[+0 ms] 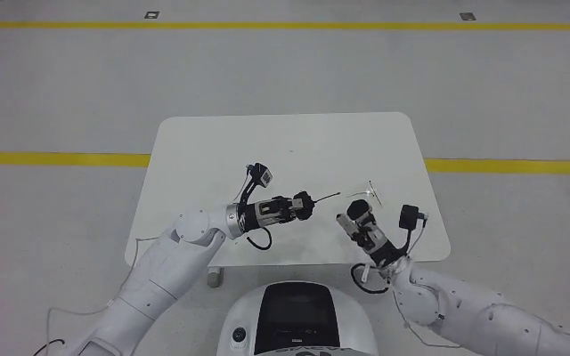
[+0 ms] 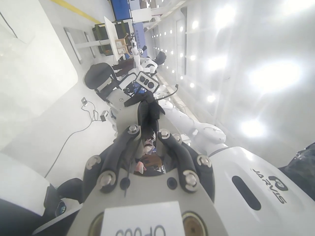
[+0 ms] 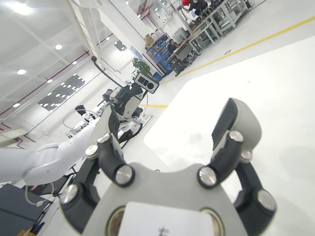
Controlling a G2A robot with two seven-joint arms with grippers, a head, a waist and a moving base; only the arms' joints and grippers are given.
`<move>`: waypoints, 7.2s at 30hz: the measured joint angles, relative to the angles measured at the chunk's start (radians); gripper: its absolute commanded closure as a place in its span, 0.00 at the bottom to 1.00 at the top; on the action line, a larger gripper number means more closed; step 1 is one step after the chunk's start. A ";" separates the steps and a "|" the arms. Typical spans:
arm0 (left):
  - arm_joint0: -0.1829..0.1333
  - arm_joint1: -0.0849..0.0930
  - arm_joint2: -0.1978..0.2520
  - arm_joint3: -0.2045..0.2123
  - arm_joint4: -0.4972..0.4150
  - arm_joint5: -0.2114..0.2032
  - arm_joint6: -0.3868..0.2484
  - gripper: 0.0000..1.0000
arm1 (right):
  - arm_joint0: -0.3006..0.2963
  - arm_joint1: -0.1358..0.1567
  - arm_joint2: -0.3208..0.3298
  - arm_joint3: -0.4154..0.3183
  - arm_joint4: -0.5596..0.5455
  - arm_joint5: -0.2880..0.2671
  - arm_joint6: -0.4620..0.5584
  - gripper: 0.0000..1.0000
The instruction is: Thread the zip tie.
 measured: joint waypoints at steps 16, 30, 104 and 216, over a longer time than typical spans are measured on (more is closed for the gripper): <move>0.000 0.000 0.000 0.000 0.000 0.000 0.000 1.00 | -0.065 0.076 0.207 -0.102 0.298 0.000 0.518 0.00; 0.000 0.000 0.000 0.000 0.000 0.000 0.000 1.00 | -0.081 0.075 0.269 -0.117 0.413 0.000 0.668 0.00; -0.052 -0.076 0.151 0.141 -0.449 0.034 -0.170 1.00 | -0.282 -0.210 0.817 0.293 1.279 0.000 1.914 0.00; 0.013 -0.161 0.100 0.117 -0.506 0.000 -0.099 1.00 | -0.248 -0.468 0.847 0.365 1.325 0.039 2.016 0.79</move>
